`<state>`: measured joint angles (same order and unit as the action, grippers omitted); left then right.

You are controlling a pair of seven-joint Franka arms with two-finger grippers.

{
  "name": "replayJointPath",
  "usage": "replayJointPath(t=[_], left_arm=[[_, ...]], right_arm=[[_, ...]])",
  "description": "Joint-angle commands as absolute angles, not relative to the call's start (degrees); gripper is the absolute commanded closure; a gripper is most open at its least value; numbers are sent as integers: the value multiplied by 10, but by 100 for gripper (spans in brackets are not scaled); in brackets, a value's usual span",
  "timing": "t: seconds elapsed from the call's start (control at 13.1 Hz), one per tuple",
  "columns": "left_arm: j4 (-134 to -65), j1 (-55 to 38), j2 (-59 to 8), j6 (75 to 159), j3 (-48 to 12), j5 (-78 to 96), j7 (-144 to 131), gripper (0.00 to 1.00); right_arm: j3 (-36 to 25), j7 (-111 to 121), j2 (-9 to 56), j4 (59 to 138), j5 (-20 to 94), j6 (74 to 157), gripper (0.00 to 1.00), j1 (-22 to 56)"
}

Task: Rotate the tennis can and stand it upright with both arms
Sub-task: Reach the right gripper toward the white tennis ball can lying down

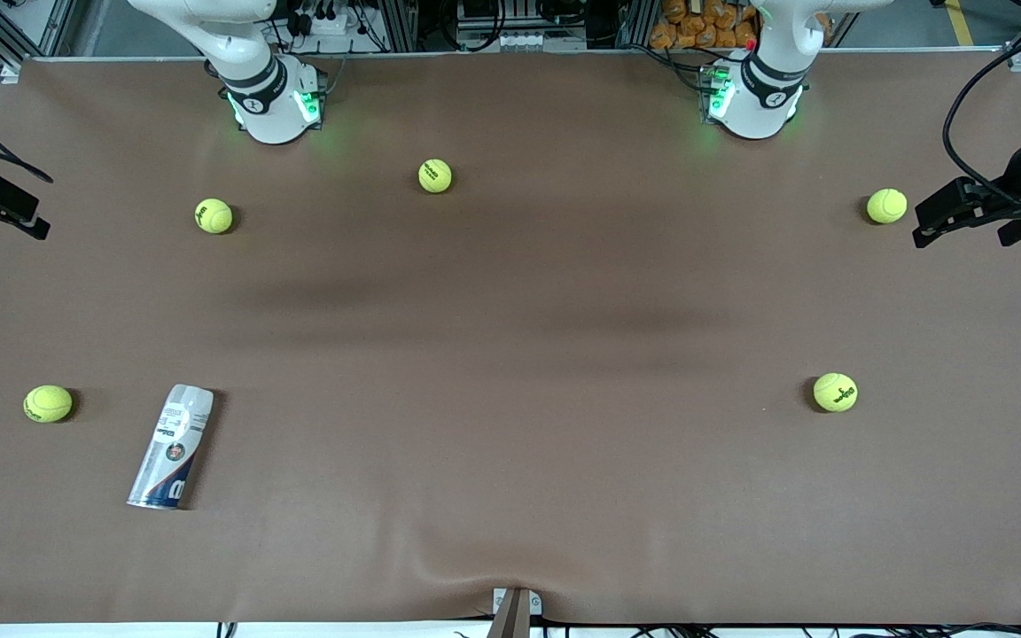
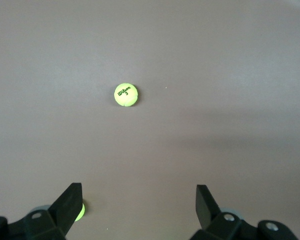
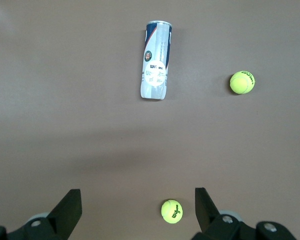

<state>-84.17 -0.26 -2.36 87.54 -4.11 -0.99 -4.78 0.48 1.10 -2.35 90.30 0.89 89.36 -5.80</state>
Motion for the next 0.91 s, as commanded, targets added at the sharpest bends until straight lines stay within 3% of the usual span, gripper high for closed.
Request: replayJointPath(t=[0.0, 0.46, 0.84], left_arm=[[-832, 3, -25, 864, -40, -1, -54, 0], [-832, 6, -32, 863, -40, 1, -56, 0], [-830, 3, -44, 864, -40, -1, -55, 0]], right_arm=[[11, 17, -16, 887, 4, 890, 0, -67], [13, 19, 14, 875, 3, 891, 0, -59], [11, 31, 110, 867, 4, 961, 0, -75]])
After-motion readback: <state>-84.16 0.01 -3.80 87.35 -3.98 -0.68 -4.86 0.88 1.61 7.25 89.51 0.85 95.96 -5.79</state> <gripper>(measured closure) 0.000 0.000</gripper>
